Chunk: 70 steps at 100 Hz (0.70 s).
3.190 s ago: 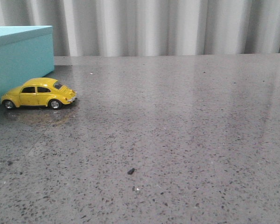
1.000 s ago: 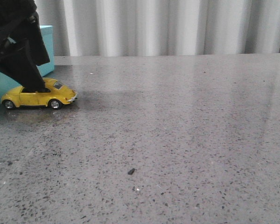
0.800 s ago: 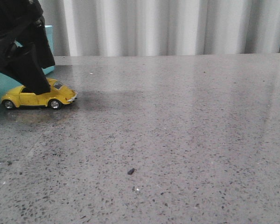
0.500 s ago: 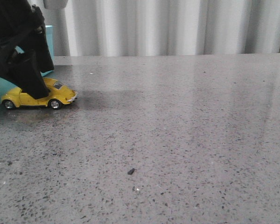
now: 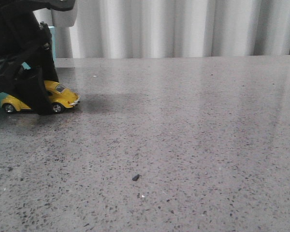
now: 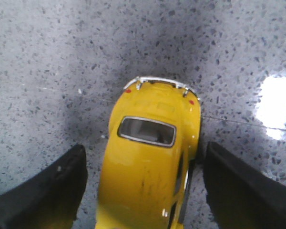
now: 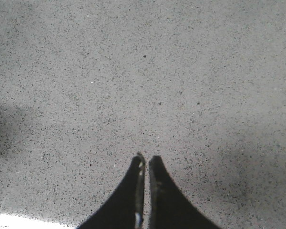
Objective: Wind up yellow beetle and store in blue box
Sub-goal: 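Close the left gripper on the car and lift it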
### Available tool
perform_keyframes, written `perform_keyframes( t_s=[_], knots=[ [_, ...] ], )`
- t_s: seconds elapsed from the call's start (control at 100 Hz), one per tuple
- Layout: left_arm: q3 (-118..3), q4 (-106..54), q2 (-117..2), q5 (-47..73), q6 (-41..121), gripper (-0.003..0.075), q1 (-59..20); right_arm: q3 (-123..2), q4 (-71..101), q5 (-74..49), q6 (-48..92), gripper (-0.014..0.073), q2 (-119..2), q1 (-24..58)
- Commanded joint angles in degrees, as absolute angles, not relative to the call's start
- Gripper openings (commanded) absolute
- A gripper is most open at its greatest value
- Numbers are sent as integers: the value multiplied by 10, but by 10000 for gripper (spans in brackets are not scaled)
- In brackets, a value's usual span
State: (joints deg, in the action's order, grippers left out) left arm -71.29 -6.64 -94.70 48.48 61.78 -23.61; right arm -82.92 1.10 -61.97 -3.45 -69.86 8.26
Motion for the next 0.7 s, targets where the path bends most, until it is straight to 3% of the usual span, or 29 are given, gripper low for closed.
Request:
perform_keyframes(
  t_s=[0.0,0.15,0.48,0.69],
  knots=[
    [-730,-72,-925,466,617,473,-240,-843,12,-592,-29,-61,-682,82],
    [-730,-72,-925,465,617,459,-240,-843,12,-592,-29,-61,-682,82],
    [-730,-72,-925,473,617,190,-240,-843,12,-592,-29,-61,-682,82],
    [-740,-75,-925,490,617,144,-244,-843,12,-592,-29,-61,-682,82]
  ],
)
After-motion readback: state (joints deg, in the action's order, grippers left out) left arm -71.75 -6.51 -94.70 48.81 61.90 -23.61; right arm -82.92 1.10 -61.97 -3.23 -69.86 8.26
